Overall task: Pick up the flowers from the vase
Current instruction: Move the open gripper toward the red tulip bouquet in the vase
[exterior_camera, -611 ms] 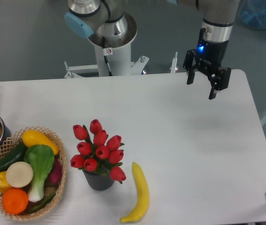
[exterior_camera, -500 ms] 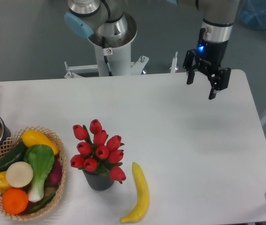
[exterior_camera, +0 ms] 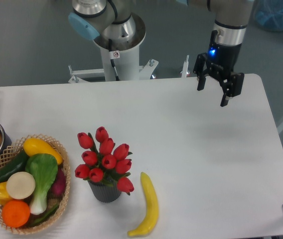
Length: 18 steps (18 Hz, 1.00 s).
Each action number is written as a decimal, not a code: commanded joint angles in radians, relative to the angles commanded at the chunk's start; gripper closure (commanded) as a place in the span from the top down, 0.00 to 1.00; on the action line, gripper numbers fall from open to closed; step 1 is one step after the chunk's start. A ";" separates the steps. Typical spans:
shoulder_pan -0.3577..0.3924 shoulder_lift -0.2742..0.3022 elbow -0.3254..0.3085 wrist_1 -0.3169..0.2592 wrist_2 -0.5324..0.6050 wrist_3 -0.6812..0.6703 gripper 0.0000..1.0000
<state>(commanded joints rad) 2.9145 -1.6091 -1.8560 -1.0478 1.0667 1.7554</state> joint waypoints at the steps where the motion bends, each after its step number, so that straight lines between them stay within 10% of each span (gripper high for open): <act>1: 0.005 -0.002 -0.015 0.014 -0.058 -0.032 1.00; 8: -0.015 -0.015 -0.043 0.051 -0.161 -0.260 1.00; 18: -0.072 -0.104 -0.039 0.080 -0.410 -0.254 1.00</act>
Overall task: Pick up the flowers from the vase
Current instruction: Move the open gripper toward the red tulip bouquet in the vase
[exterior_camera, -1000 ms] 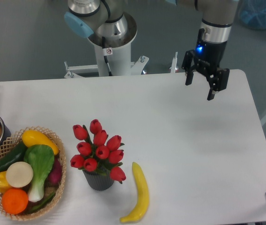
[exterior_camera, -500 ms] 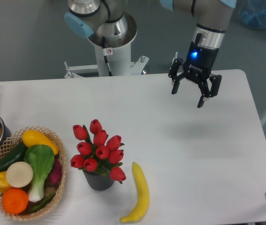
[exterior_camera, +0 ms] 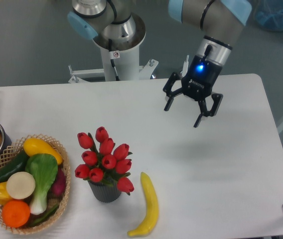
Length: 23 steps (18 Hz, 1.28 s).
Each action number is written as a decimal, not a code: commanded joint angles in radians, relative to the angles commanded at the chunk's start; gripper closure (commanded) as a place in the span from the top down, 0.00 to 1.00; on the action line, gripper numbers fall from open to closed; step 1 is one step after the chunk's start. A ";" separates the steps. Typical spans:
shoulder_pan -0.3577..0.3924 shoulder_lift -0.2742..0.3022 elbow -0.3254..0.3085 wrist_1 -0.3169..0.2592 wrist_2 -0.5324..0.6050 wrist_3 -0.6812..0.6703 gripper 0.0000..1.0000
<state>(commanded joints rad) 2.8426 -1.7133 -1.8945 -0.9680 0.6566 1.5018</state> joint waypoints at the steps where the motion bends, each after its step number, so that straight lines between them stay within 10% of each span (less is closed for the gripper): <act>1: -0.018 -0.014 0.005 0.009 0.000 0.000 1.00; 10: -0.126 -0.157 0.052 0.051 -0.112 -0.002 1.00; 15: -0.118 -0.189 -0.009 0.051 -0.351 -0.018 1.00; 23: -0.150 -0.224 0.000 0.054 -0.357 -0.008 1.00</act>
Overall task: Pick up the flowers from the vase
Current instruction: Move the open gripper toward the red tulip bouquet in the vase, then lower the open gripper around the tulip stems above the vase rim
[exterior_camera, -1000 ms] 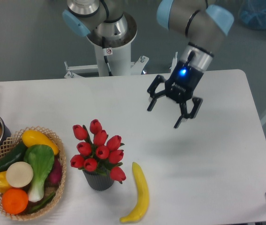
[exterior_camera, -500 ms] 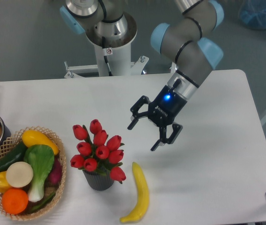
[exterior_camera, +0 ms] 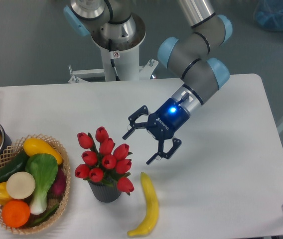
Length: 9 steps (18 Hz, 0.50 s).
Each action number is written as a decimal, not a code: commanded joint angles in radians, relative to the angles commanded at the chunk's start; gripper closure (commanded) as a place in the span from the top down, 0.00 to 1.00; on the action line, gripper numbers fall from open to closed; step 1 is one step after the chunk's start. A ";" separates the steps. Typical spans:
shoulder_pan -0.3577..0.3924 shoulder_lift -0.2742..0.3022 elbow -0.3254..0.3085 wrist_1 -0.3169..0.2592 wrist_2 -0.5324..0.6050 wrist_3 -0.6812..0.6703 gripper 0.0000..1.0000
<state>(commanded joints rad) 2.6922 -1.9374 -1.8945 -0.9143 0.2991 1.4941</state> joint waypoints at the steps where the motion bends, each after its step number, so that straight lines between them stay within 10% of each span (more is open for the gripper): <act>1: -0.003 -0.005 0.000 0.000 0.000 0.002 1.00; 9: -0.040 -0.012 0.000 0.020 0.000 0.003 1.00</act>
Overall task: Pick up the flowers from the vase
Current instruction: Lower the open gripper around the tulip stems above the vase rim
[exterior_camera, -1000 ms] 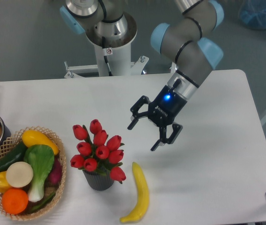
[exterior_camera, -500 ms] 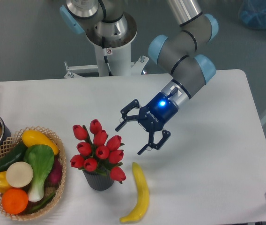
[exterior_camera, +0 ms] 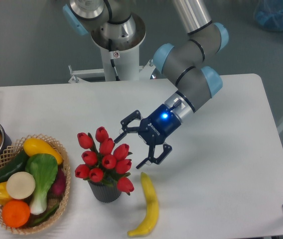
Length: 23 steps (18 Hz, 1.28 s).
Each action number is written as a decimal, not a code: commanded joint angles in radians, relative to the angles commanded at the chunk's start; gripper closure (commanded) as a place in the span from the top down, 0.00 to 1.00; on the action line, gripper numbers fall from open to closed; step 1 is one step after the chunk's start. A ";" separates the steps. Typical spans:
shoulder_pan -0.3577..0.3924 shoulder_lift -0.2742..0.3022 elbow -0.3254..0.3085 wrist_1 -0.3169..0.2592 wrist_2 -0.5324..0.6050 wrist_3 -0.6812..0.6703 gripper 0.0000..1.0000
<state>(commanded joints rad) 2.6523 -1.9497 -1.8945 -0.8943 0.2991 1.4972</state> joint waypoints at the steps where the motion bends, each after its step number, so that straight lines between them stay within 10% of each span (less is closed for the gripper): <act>1: -0.009 -0.002 0.000 0.009 0.000 0.000 1.00; 23: -0.081 -0.054 0.055 0.057 0.000 -0.002 1.00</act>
<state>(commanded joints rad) 2.5710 -2.0033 -1.8393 -0.8376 0.2991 1.4956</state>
